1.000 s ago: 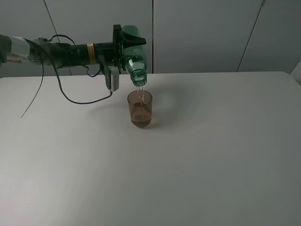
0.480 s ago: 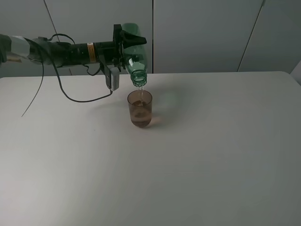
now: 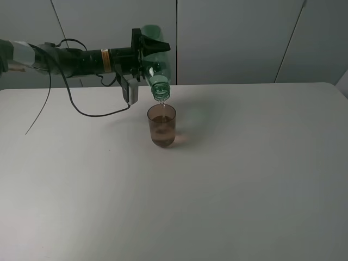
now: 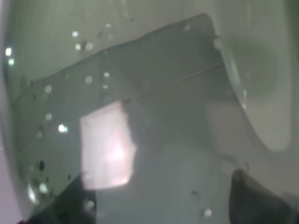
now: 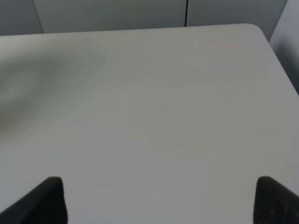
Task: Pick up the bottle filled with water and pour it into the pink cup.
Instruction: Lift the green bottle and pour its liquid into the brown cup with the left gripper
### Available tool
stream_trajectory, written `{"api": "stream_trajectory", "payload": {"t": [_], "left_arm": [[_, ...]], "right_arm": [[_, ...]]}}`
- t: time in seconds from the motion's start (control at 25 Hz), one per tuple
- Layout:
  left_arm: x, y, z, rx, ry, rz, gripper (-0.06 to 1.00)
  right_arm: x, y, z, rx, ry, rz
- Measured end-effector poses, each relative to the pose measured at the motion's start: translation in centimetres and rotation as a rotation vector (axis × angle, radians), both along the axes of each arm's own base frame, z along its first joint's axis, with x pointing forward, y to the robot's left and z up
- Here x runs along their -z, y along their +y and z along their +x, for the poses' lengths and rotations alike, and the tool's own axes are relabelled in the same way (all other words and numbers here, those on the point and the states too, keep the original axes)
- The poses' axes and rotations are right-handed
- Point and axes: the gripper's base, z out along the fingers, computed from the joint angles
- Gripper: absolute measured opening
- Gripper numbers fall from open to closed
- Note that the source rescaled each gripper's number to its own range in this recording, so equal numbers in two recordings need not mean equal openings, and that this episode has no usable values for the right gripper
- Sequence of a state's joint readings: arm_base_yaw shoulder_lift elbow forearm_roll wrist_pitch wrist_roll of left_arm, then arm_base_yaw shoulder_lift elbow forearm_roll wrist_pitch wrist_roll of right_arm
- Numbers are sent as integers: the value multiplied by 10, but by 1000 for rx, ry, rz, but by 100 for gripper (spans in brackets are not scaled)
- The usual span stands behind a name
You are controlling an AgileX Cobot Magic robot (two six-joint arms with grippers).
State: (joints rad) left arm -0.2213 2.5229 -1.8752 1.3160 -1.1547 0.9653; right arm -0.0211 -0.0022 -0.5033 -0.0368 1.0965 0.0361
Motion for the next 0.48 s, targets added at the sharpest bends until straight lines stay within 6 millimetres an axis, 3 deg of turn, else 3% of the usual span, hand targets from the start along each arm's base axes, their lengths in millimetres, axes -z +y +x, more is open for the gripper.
{"api": "stream_trajectory", "payload": {"t": [0.48], "left_arm": [[-11, -9, -5, 30, -80, 1, 0]], "right_arm": [[0, 0, 0, 0, 0, 0]]}}
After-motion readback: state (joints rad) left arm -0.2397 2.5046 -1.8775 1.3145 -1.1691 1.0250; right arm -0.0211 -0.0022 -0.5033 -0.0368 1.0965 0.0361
